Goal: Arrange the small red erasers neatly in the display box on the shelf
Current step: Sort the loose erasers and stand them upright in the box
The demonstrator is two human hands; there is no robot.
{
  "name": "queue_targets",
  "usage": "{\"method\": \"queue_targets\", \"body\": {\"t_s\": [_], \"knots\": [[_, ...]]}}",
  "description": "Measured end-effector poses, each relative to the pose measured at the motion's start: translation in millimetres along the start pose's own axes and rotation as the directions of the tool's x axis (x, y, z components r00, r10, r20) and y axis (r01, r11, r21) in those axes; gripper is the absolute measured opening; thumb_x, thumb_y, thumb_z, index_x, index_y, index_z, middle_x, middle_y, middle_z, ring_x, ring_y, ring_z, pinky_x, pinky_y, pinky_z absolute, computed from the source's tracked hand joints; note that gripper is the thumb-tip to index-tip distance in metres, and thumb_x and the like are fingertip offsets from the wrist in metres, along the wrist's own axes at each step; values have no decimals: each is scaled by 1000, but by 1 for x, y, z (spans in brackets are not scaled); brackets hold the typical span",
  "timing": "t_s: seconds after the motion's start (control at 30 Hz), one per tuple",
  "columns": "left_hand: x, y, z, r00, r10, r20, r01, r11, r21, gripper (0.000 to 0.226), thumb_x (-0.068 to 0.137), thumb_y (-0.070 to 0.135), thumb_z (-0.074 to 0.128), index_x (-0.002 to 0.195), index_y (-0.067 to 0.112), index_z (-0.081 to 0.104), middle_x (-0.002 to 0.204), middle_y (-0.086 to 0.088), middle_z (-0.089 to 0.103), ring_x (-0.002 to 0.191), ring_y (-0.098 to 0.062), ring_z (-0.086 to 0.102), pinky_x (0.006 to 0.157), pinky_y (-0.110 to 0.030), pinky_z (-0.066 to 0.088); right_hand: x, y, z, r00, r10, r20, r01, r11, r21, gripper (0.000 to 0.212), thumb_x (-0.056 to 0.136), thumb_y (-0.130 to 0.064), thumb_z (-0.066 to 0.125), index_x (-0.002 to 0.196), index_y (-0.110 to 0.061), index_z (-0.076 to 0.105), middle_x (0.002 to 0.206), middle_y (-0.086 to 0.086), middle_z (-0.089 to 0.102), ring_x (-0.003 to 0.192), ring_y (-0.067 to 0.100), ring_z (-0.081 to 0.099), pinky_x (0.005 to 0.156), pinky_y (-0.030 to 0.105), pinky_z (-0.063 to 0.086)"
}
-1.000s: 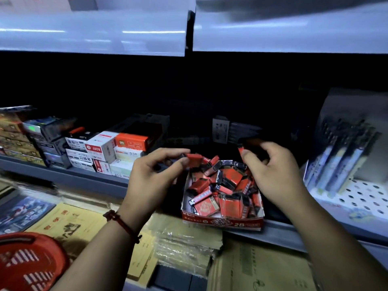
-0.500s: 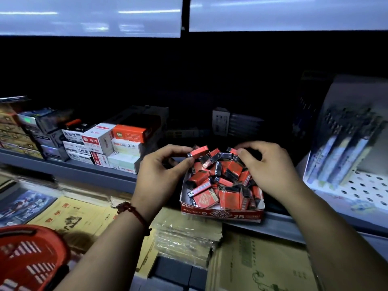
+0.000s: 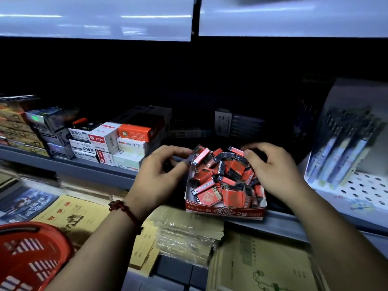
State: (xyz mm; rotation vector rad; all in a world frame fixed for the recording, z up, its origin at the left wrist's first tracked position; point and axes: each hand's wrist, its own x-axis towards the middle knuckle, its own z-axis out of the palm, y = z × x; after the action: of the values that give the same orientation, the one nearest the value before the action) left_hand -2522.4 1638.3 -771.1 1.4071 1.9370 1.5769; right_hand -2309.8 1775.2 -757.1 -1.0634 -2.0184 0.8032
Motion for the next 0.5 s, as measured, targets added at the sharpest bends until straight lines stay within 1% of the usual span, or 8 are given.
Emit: {"method": "queue_targets", "body": {"t_s": [0.07, 0.1, 0.13, 0.2, 0.27, 0.33, 0.4, 0.5], "knots": [[3, -2, -7, 997, -32, -77, 37, 997, 68, 23, 89, 9, 63, 100, 26, 75, 103, 4, 72, 96, -15, 69, 92, -37, 56, 0, 0, 0, 1000, 8, -5, -8, 1000, 23, 19, 103, -28, 55, 113, -28, 71, 95, -25, 65, 83, -15, 60, 65, 0, 39], [4, -3, -12, 996, -31, -89, 44, 988, 149, 25, 89, 8, 63, 102, 25, 73, 107, 2, 70, 100, -16, 68, 98, -36, 54, 0, 1, 0, 1000, 15, -3, -15, 999, 41, 18, 103, -28, 55, 112, -29, 71, 96, -25, 66, 88, -13, 60, 68, 3, 39], [5, -3, -15, 997, -25, -70, 42, 967, 251, 27, 88, 6, 64, 108, 23, 72, 112, 1, 66, 104, -15, 65, 102, -30, 50, 0, 1, 1, 1000, 22, -1, -22, 998, 59, 18, 103, -28, 55, 111, -30, 70, 98, -25, 66, 92, -10, 61, 71, 7, 41], [3, -1, -20, 999, -25, 42, 5, 905, 425, 37, 87, 9, 67, 124, 17, 68, 120, 0, 58, 110, -16, 61, 101, -18, 41, -1, 2, 1, 999, 34, 0, -34, 996, 87, 17, 103, -27, 55, 109, -31, 70, 98, -23, 68, 91, -7, 63, 72, 11, 43], [1, -1, -22, 989, -46, 138, -34, 850, 526, 45, 85, 13, 70, 130, 14, 65, 123, -3, 57, 114, -20, 59, 100, -19, 41, 0, 2, 2, 999, 44, 0, -44, 994, 104, 17, 104, -27, 55, 107, -32, 71, 95, -20, 71, 87, -4, 66, 71, 13, 46], [0, 0, -23, 986, -48, 160, -52, 822, 568, 45, 84, 16, 73, 129, 13, 67, 120, -6, 61, 113, -23, 59, 97, -23, 42, 0, 2, 2, 999, 54, -7, -53, 991, 123, 17, 104, -27, 55, 105, -31, 71, 91, -16, 74, 82, -1, 69, 69, 16, 49], [1, 0, -25, 987, -41, 153, -53, 827, 560, 42, 86, 18, 74, 127, 14, 69, 118, -4, 64, 111, -22, 61, 94, -23, 44, 0, 2, 2, 998, 58, -16, -55, 989, 136, 17, 103, -26, 55, 104, -31, 72, 90, -15, 74, 79, -1, 70, 68, 18, 50], [1, 1, -24, 990, -42, 133, -34, 852, 522, 36, 88, 18, 74, 124, 15, 71, 117, -2, 70, 109, -18, 64, 97, -25, 48, 0, 0, 4, 999, 49, -22, -46, 991, 128, 18, 103, -26, 55, 107, -30, 73, 94, -15, 74, 83, 2, 71, 76, 24, 54]]}}
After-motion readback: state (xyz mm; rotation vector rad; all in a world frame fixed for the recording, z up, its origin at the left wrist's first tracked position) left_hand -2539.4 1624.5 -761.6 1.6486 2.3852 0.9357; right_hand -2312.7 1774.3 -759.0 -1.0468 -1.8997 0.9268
